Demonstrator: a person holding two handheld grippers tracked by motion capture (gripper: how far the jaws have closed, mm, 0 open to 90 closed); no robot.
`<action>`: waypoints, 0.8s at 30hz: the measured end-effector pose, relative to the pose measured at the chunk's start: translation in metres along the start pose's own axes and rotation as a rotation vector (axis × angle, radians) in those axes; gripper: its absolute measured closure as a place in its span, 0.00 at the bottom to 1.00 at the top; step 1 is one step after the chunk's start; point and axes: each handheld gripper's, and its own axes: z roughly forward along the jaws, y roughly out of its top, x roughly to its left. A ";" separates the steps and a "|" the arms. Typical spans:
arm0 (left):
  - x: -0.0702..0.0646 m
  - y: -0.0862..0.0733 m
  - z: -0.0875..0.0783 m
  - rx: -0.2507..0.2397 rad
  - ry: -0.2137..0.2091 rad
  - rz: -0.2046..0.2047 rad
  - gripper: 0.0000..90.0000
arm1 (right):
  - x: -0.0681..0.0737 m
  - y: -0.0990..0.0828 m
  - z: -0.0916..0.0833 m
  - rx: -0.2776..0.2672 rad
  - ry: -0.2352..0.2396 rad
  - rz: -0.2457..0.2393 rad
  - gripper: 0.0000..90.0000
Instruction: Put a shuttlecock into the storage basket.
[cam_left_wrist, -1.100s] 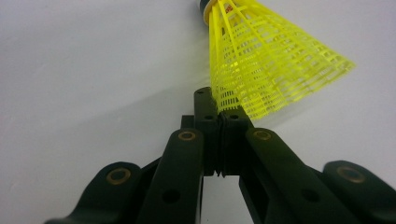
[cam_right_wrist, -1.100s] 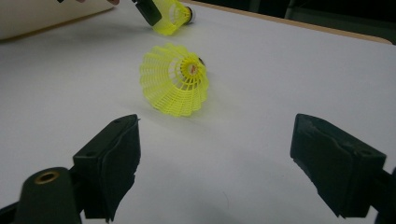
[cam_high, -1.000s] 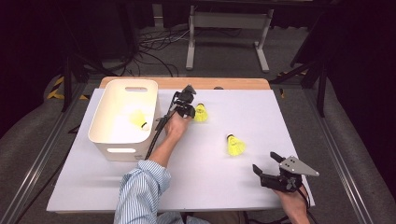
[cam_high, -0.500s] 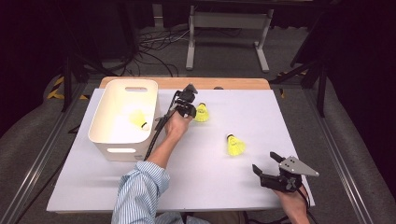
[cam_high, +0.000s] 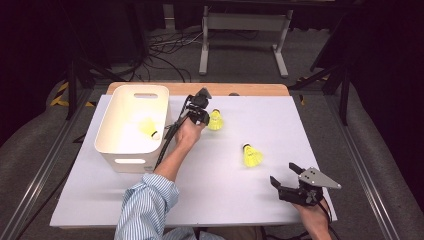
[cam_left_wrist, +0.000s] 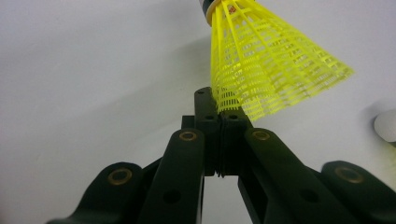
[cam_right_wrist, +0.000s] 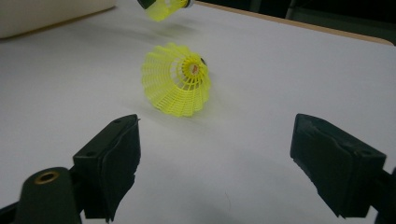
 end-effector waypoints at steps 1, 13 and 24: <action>-0.001 0.000 -0.001 0.002 0.002 0.000 0.99 | 0.000 0.000 0.000 0.000 0.000 -0.001 0.18; -0.003 -0.001 -0.013 0.011 0.020 0.021 0.99 | 0.000 0.000 0.000 0.000 0.001 0.000 0.18; -0.007 -0.002 -0.027 0.018 0.021 0.030 0.99 | 0.000 0.000 0.000 -0.001 0.002 -0.002 0.18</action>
